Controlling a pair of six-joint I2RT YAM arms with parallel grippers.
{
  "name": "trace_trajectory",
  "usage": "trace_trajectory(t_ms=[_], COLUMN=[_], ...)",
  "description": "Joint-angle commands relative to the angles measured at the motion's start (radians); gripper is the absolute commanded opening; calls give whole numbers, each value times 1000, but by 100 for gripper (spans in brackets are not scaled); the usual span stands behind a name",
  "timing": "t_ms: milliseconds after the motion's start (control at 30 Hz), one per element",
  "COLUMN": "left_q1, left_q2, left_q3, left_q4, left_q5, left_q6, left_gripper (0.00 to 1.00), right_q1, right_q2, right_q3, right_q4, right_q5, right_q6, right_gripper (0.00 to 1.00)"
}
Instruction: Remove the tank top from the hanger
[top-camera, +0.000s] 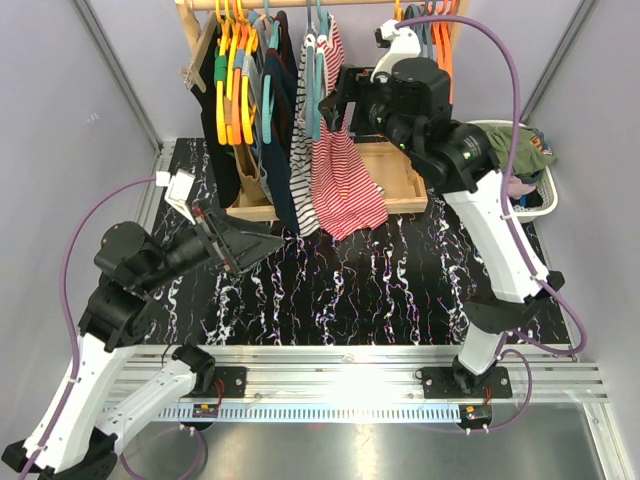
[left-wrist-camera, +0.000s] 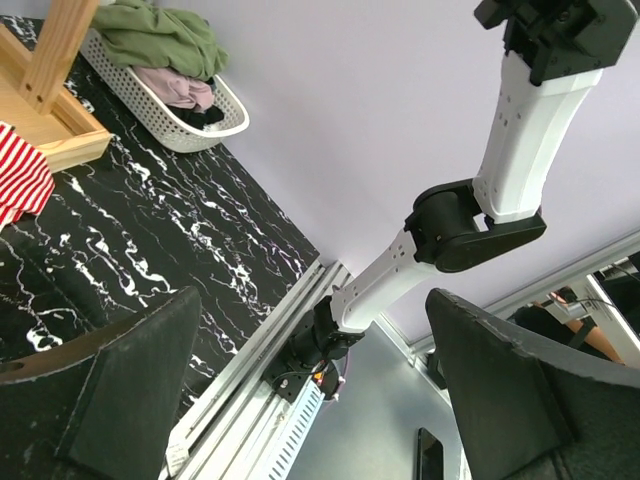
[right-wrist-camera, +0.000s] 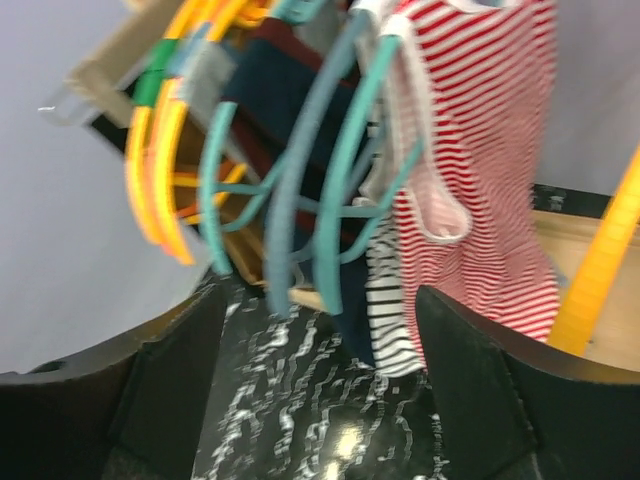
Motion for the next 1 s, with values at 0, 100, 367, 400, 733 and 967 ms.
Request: trace_trajectory(t_ms=[0,100,367,400,733,967], left_q1=[4,4,4,4,4,4], left_q2=[-45,-79,-147,-157,-187,-200], left_q3=[-24,-46,-87,-90,-120,-140], left_q4=[4,-4,-34,-34,-24,0], left_q5=[-50,-62,-105,-110,-125,-135], left_q6=[4,-1,-4,-5,-12,-22], left_gripper=[99,99,99,99,99,99], right_q1=[16,18,18,18,48,82], right_q2=[21,52,167,170,127,124], right_q3=[8,12,92,91,-3,6], right_q4=[32,23,-41,-40,-34,-104], right_q5=[268,289,176,168,95,79], right_q6=[-69,-63,-75,-75,-86,-60], right_gripper=[81,78,77,76,75,75])
